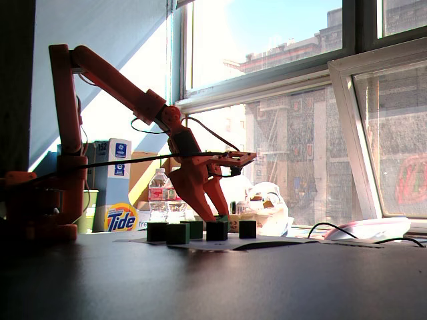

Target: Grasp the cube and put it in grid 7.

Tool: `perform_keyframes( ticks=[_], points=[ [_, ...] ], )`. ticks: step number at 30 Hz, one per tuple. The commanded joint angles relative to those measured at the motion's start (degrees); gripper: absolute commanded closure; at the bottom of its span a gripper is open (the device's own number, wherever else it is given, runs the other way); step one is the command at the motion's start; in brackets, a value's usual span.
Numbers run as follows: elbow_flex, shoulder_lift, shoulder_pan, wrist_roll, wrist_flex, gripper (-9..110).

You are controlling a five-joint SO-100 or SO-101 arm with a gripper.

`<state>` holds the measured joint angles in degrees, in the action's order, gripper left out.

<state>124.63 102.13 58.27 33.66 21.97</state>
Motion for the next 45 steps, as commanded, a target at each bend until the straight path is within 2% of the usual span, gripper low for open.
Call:
perform_keyframes(
  ticks=[1,6,12,22,28,33,37,42,45],
  points=[
    [-6.86,-1.85,0.18,-1.05,1.93,100],
    [-13.01,-4.57,0.35,-1.49,7.65,93],
    [-24.17,-6.94,0.35,-1.41,22.5,79],
    [-36.91,-6.42,-2.55,-2.64,34.89,77],
    [-51.86,-2.9,-15.56,-7.47,44.82,79],
    [-57.48,1.32,-32.96,-19.69,52.47,92],
    [-57.3,3.16,-46.32,-24.17,56.6,101],
    [-56.34,7.03,-54.84,-24.35,67.94,101],
    [-50.45,13.54,-58.62,-24.43,68.91,101]
  ],
)
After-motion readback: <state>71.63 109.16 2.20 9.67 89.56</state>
